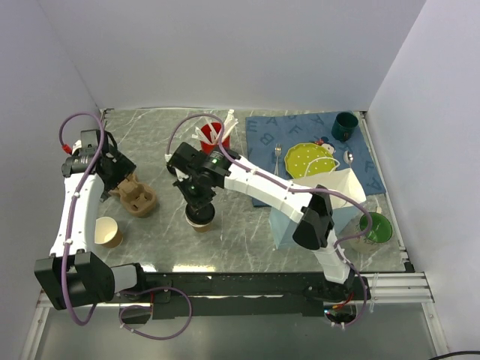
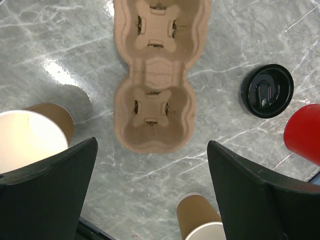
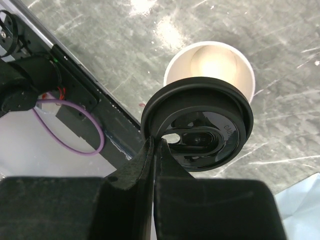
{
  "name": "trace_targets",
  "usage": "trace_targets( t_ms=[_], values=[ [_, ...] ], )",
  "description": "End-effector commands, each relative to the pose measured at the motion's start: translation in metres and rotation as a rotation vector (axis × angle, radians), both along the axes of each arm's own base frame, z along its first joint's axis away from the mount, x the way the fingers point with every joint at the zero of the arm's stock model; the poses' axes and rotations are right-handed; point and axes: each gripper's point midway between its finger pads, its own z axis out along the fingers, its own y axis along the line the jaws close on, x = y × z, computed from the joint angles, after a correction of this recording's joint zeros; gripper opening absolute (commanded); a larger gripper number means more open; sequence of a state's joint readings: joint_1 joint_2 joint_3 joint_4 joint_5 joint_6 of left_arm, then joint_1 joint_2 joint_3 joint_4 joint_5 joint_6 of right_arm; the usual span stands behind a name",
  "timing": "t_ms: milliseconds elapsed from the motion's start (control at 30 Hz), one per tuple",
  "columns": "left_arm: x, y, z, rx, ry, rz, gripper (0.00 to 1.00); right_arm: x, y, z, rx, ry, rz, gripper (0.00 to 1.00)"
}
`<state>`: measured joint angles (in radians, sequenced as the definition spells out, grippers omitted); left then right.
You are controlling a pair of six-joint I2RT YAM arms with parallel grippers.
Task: Pack the takeout coffee
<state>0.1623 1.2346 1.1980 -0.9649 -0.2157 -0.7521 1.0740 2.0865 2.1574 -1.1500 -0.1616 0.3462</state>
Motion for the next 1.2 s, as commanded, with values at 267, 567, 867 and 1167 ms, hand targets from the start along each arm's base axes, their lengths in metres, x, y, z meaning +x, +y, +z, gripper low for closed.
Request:
trace_targets(
  t_ms=[267, 567, 867, 1167],
  values=[
    [0.002, -0.008, -0.005, -0.023, -0.035, -0.056, 0.97, 0.016, 0.018, -0.015, -0.018, -0.025, -0.076, 0.00],
    [0.005, -0.012, -0.002, -0.040, -0.037, -0.073, 0.97, 0.017, 0.023, -0.034, -0.056, -0.011, -0.080, 0.01],
    [0.011, -0.021, -0.001, -0.073, -0.052, -0.109, 0.97, 0.015, 0.028, -0.036, -0.036, -0.009, -0.088, 0.17],
    [0.013, -0.034, 0.004, -0.107, -0.074, -0.170, 0.99, 0.008, 0.029, -0.017, -0.003, 0.026, -0.099, 0.32]
  ],
)
